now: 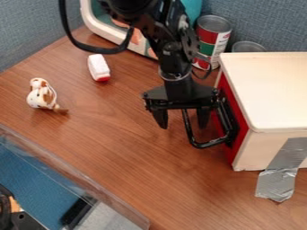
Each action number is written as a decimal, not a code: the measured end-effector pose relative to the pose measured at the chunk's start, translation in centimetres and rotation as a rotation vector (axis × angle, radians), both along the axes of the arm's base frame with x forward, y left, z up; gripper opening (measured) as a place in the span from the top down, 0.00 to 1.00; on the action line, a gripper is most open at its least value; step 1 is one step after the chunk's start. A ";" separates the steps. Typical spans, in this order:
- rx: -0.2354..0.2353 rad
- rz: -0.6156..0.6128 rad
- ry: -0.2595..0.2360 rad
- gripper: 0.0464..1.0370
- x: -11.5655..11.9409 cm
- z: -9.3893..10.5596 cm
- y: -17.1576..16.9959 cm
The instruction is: Hold the drawer handle and open the drawer
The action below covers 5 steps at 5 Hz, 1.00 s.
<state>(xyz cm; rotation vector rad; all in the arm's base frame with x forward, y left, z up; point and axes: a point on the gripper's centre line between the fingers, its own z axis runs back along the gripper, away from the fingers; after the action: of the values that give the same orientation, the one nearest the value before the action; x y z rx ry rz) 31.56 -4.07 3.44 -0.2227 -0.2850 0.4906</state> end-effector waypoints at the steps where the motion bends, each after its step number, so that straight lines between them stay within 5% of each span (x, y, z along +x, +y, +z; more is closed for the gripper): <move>1: -0.007 0.010 0.024 0.40 -0.1 -1.2 -0.4; 2: 0.020 -0.017 0.025 0.71 -0.4 -1.4 -0.7; 3: 0.000 -0.012 0.053 0.84 -1.1 -1.6 -0.4; 5: -0.014 -0.005 0.093 0.87 -3.7 -1.6 2.0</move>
<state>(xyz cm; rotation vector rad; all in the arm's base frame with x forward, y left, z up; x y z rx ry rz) 27.87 -2.07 1.85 -0.2140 -0.1905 0.4972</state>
